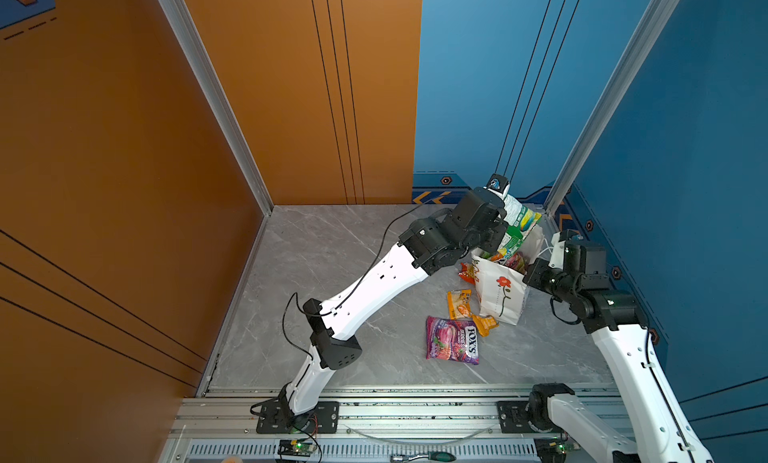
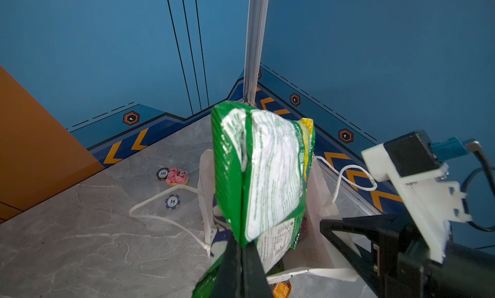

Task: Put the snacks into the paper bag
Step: 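Lower the green chip bag into the paper bag and open the left gripper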

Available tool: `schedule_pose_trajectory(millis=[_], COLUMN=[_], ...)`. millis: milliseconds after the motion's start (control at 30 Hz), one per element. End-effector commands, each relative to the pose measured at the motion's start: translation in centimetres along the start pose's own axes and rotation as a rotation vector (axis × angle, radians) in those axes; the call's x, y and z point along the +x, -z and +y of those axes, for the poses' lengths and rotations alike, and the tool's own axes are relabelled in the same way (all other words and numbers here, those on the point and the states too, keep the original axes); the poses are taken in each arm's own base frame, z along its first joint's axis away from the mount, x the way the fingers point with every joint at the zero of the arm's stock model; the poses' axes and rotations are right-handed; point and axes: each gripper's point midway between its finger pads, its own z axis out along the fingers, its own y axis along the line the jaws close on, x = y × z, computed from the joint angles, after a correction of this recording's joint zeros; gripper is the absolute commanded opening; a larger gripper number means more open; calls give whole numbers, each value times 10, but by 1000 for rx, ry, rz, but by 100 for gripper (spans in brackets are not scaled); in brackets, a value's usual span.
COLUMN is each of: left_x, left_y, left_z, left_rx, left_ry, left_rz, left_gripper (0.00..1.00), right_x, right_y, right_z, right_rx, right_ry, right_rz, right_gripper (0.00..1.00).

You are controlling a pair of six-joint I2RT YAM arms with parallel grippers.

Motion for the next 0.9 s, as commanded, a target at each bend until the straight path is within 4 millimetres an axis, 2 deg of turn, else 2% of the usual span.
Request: schedule_pose_trajectory(millis=[0, 300, 533, 867], left_x=[-22, -3, 8, 51], left_y=[16, -14, -26, -40], left_z=[0, -1, -11, -3], left_rx=[17, 27, 72, 23], left_ry=[35, 51, 53, 60], left_rz=[-67, -15, 17, 169], left_gripper=[0, 0, 0, 0], right_x=[-12, -11, -10, -16], right_y=[11, 9, 8, 10], right_z=[11, 13, 12, 15], right_rx=[-34, -34, -20, -26], right_ry=[20, 28, 40, 49], right_rz=[-42, -36, -33, -42], right_gripper=[0, 0, 0, 0])
